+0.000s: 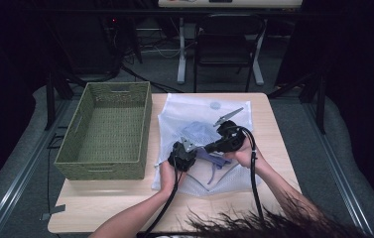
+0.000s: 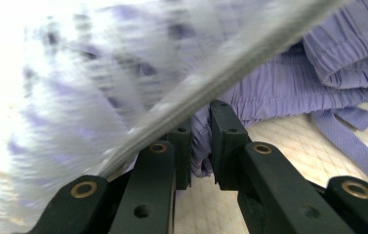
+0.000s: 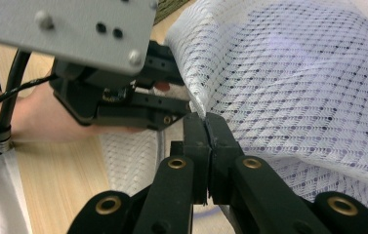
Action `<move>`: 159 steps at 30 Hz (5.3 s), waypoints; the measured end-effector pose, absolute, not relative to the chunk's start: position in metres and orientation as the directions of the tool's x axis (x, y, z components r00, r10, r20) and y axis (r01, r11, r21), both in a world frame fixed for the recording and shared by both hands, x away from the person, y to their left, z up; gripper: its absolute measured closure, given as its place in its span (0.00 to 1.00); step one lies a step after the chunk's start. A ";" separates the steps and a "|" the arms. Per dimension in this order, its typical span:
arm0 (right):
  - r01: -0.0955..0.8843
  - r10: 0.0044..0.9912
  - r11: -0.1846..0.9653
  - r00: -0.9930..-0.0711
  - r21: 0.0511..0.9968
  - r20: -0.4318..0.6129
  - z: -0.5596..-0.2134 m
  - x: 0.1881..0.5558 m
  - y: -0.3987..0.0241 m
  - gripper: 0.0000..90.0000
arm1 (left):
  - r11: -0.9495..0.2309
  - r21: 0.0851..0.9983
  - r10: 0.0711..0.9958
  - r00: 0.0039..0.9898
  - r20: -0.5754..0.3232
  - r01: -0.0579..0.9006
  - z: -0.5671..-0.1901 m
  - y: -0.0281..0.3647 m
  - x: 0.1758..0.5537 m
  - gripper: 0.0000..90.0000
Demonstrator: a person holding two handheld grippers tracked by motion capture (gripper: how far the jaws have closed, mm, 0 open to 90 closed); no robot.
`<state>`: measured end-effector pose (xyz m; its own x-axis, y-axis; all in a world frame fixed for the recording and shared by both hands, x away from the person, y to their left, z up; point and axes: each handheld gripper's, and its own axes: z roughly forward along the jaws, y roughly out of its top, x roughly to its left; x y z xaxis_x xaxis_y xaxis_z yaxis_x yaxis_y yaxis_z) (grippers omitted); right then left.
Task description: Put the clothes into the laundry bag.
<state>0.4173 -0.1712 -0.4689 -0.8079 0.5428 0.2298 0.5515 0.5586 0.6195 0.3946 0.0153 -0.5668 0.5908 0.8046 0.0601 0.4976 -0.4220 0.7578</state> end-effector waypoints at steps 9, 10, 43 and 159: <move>0.556 0.540 0.575 -0.809 0.600 0.232 -0.476 0.420 -0.171 0.99 | -0.405 0.758 0.814 0.579 0.045 0.510 -0.567 0.020 0.396 0.89; 0.559 0.544 0.571 -0.806 0.601 0.233 -0.475 0.419 -0.171 0.99 | -0.393 0.770 0.822 0.567 0.049 0.502 -0.566 0.021 0.395 0.89; 0.563 0.538 0.586 -0.808 0.582 0.240 -0.480 0.418 -0.173 0.99 | -0.410 0.730 0.792 0.610 -0.011 0.546 -0.554 0.032 0.383 0.56; 0.513 0.433 0.787 -0.855 0.344 0.284 -0.504 0.404 -0.162 0.27 | -0.642 0.553 0.602 0.796 -0.065 0.531 -0.533 0.085 0.354 0.36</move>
<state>0.4039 -0.1617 -0.5040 -0.8554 0.4331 0.2839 0.5125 0.7869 0.3437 0.3539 0.0854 -0.5333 0.7960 0.6017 -0.0652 0.5308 -0.6423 0.5529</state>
